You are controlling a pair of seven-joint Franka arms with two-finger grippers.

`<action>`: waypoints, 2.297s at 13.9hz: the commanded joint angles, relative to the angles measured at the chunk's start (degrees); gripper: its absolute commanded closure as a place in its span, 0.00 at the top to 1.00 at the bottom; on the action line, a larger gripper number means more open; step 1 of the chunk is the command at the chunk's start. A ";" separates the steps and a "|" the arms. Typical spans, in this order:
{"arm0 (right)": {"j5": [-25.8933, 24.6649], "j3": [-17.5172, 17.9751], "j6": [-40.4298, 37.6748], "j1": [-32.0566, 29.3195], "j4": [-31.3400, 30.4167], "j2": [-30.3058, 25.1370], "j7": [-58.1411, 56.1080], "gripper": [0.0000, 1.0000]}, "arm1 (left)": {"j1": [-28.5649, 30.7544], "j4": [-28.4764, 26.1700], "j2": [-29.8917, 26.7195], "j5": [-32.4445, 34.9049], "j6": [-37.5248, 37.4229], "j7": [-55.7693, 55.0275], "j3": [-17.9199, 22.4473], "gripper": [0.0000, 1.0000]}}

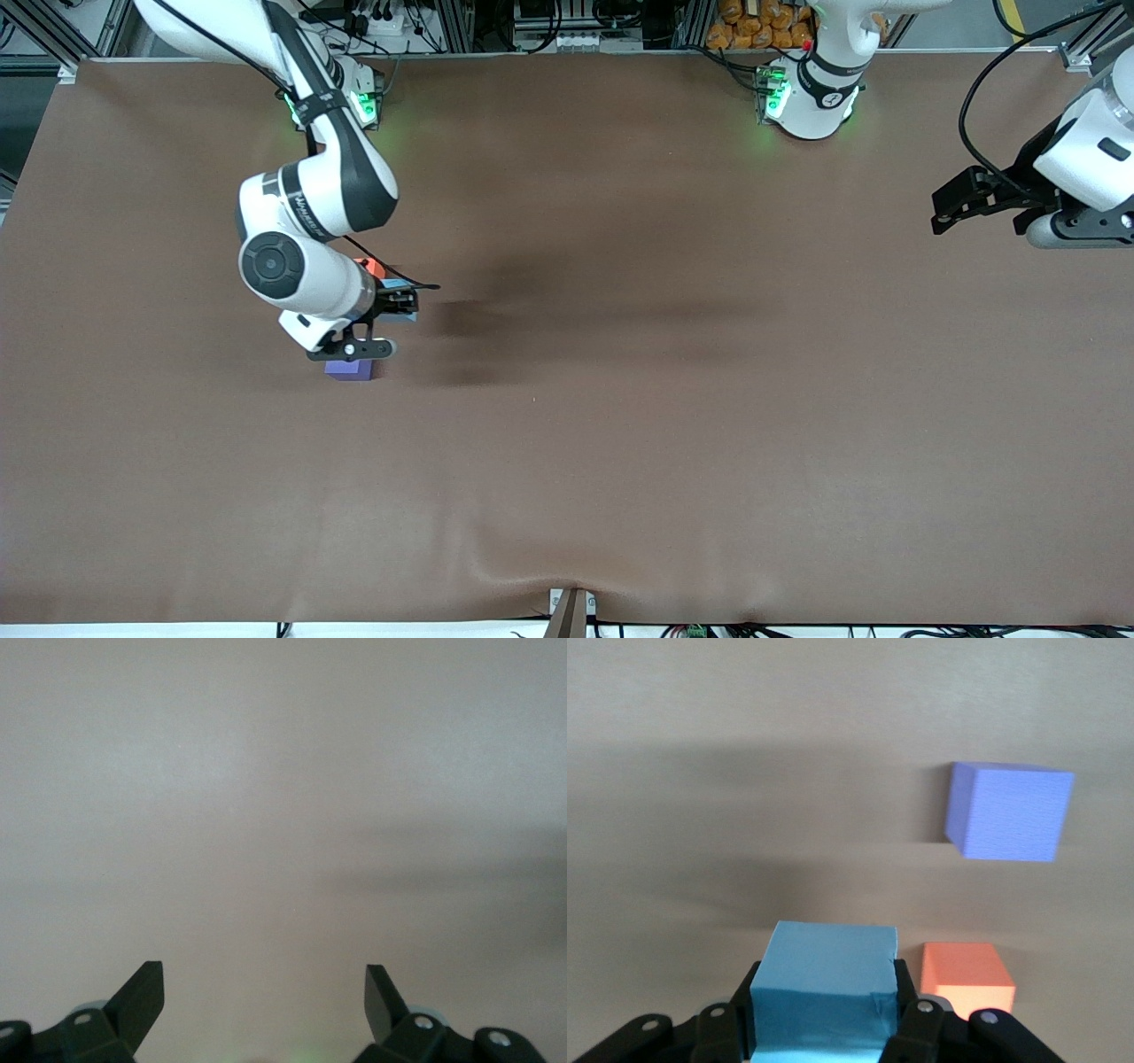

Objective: Place blue block between orange and purple blocks
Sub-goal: 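Carry the blue cube with the right gripper toward the orange cube, then lower the blue cube between the orange and purple cubes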

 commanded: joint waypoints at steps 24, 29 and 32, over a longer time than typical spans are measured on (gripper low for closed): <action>-0.78 1.34 20.45 -9.33 -17.05 -1.15 -8.20 0.00 | 0.25 0.64 -1.59 2.57 -3.23 4.19 -0.31 1.00; -0.78 1.34 23.79 -9.42 -18.02 0.26 -8.28 0.00 | 0.25 0.56 -1.50 2.57 -3.14 4.10 -0.32 1.00; -0.78 1.34 24.67 -9.33 -18.37 0.88 -8.28 0.00 | 0.34 0.38 -1.50 2.57 -3.14 4.10 -0.32 1.00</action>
